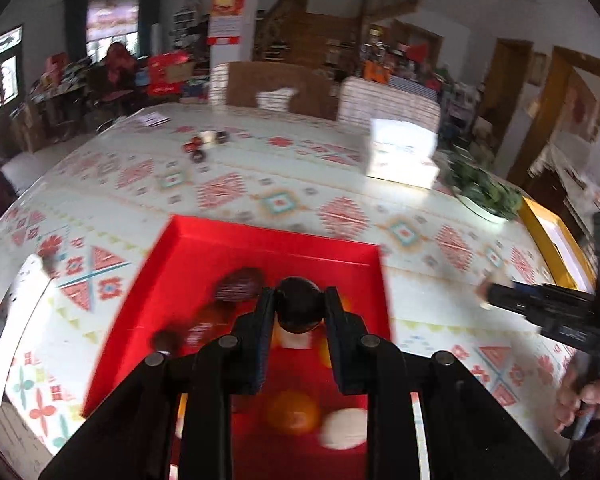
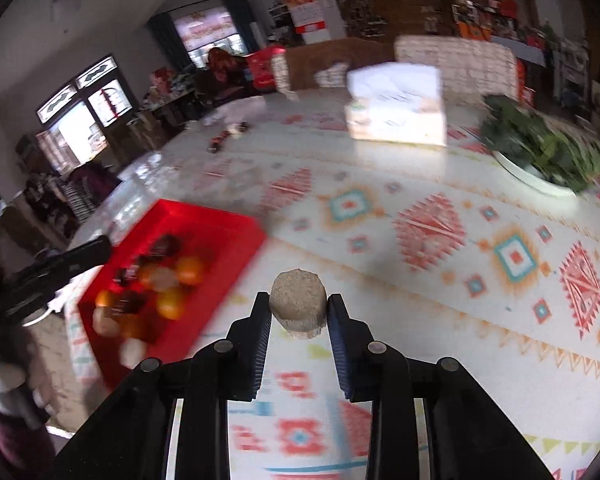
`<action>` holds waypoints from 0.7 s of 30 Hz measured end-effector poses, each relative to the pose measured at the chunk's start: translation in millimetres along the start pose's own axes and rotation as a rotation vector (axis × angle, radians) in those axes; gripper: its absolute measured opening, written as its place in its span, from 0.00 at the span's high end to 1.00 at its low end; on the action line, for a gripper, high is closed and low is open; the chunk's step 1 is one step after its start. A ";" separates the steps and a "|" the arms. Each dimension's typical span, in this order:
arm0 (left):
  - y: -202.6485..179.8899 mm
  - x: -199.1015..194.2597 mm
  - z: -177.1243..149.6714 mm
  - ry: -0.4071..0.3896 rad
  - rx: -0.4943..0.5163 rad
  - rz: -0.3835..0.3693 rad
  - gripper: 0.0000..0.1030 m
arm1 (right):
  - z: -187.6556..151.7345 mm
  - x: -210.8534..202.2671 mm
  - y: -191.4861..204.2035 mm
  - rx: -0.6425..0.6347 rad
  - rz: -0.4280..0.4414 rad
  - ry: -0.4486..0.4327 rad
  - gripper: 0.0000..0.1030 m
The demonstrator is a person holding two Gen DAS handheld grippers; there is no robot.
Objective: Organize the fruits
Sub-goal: 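Carry dark fruit and beige piece into the red tray and release both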
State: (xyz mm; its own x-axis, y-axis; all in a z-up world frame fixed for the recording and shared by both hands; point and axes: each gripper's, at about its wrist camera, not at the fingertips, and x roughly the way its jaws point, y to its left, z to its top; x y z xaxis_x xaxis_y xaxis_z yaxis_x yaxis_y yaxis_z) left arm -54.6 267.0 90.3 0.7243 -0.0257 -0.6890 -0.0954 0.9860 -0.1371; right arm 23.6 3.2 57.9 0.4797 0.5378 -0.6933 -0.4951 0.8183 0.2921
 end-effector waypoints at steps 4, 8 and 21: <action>30.8 12.7 3.9 0.029 -0.044 0.015 0.77 | 7.8 5.4 45.1 -0.059 0.058 0.009 0.69; 53.7 29.3 8.8 0.054 -0.080 0.027 0.77 | 4.6 30.5 90.6 -0.120 0.106 0.052 0.69; 80.5 77.2 28.8 0.107 -0.094 0.061 0.76 | 8.2 91.5 127.3 -0.148 0.098 0.114 0.69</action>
State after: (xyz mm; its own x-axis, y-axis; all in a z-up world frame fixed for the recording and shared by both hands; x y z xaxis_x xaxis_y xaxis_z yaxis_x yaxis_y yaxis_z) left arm 13.3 349.2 46.5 0.6391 0.0116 -0.7691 -0.2046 0.9665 -0.1553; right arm 10.4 158.3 37.0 0.3428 0.5798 -0.7391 -0.6405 0.7198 0.2676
